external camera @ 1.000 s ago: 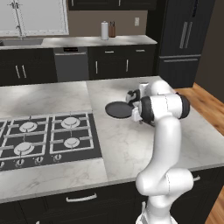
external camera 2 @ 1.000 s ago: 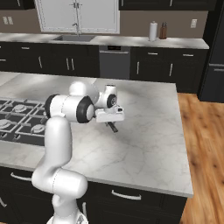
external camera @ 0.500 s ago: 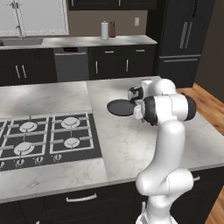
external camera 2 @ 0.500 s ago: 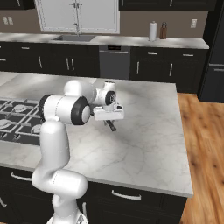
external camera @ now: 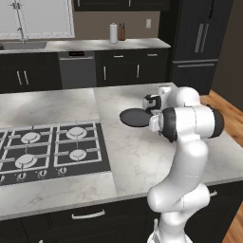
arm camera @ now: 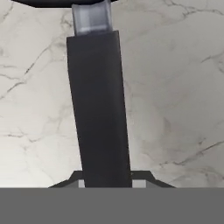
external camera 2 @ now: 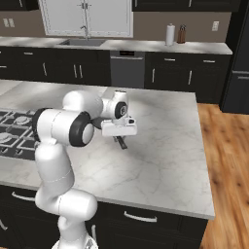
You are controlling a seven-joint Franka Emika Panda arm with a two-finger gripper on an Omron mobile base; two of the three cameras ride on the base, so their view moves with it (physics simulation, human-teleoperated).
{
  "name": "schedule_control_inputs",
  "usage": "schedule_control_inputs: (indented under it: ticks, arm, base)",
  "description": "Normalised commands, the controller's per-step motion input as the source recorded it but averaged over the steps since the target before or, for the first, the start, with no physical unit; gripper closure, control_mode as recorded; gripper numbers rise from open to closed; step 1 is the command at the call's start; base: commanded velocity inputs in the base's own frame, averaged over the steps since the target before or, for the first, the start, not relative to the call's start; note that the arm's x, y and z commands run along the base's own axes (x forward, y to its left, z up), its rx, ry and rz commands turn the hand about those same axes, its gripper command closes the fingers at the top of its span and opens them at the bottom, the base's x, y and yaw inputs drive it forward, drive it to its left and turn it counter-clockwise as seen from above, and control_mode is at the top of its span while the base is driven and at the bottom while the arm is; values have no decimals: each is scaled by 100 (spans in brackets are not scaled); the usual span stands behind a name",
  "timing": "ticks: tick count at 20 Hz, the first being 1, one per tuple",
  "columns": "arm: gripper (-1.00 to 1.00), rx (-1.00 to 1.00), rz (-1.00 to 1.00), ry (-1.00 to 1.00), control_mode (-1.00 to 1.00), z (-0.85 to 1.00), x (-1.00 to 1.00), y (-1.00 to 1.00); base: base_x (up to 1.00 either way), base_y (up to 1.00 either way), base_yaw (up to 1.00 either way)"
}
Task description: Place both pans onto different burners. Then place the lime and the chicken drumstick on different pans.
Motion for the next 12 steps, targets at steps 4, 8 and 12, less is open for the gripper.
schedule_control_inputs:
  ticks: [4, 8, 12]
  arm:
    - [100, 0, 0, -8, -100, 21, -68, 0]
    - [100, 0, 0, -8, -100, 38, -65, 0]
    - [100, 0, 0, -3, -100, 48, -43, 0]
  base:
    - [0, 0, 0]
    - [0, 0, 0]
    - [0, 0, 0]
